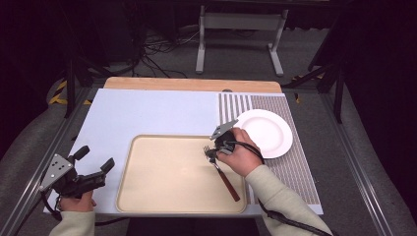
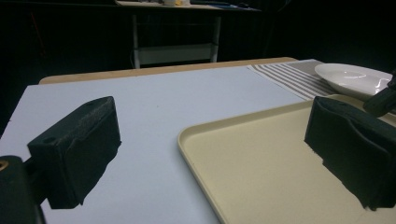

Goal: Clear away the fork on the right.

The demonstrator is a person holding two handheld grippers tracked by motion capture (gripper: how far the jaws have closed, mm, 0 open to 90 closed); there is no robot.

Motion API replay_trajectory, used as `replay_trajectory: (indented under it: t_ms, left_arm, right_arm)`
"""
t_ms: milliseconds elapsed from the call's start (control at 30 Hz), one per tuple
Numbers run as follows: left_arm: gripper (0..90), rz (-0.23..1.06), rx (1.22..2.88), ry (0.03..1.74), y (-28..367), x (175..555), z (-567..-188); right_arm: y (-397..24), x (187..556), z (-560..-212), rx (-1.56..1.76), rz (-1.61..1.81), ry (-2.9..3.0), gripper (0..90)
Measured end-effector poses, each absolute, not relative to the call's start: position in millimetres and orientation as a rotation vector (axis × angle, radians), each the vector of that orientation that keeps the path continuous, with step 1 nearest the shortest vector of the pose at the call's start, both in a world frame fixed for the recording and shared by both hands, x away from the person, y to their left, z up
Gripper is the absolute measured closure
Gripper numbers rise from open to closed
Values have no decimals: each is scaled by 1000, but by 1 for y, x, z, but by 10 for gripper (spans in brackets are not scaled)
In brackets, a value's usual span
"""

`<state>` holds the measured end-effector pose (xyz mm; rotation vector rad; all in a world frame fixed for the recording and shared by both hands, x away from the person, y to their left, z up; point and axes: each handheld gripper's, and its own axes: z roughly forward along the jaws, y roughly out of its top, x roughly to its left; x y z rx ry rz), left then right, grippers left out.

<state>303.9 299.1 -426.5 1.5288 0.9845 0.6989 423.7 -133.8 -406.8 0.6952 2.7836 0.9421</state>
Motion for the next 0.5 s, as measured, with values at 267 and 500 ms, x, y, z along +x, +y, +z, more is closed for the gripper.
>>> replay_trajectory:
  t_ms: [267, 500]
  left_arm:
    - [39, 699, 1529, 987, 300, 304, -426]
    - [39, 703, 1534, 981, 300, 304, -426]
  right_arm:
    - [-125, 432, -422, 690, 928, 2796, 900]
    - [-119, 437, -431, 690, 930, 2785, 900]
